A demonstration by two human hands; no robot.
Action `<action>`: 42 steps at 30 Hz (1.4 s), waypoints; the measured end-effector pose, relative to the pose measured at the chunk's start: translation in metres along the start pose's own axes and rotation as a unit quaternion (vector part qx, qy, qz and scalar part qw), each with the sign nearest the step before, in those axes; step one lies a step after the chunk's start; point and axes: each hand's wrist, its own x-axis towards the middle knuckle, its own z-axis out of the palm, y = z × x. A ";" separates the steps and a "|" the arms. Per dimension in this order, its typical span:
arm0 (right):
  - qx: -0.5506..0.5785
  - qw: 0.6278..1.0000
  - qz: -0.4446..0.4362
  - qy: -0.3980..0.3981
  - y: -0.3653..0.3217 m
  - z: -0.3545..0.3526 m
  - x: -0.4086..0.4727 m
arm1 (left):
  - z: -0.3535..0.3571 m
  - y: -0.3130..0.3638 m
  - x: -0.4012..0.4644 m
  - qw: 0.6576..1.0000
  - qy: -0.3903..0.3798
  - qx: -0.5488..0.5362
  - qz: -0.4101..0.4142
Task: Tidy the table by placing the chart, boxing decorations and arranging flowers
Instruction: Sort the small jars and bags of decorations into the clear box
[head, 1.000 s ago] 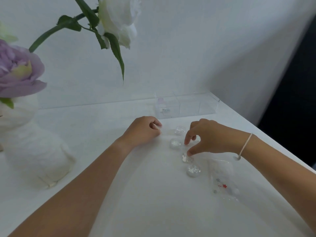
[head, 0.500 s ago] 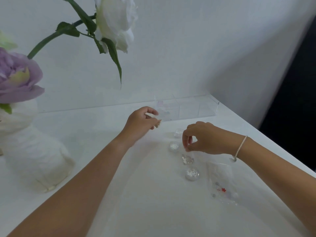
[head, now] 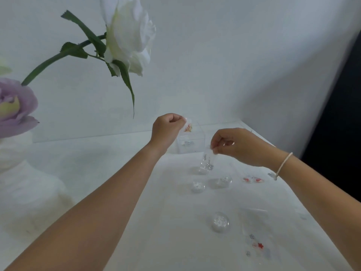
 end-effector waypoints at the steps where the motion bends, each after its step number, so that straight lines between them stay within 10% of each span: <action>1: 0.006 1.000 -0.002 0.012 0.003 -0.001 0.002 | 0.002 -0.001 0.005 1.000 0.004 0.009 0.007; 14: 0.013 0.998 0.001 0.056 0.013 -0.001 0.003 | 0.014 -0.010 0.032 0.976 -0.033 0.216 0.026; 27: -0.006 0.999 0.016 0.039 0.007 0.000 -0.001 | 0.016 -0.007 0.036 0.854 -0.060 0.509 0.092; 37: -0.005 0.993 0.003 0.114 0.012 -0.004 0.020 | -0.002 -0.022 -0.030 0.956 0.000 0.258 0.141; 42: -0.004 0.980 -0.006 0.197 0.012 -0.005 0.060 | -0.008 -0.034 -0.077 0.992 -0.093 0.088 0.016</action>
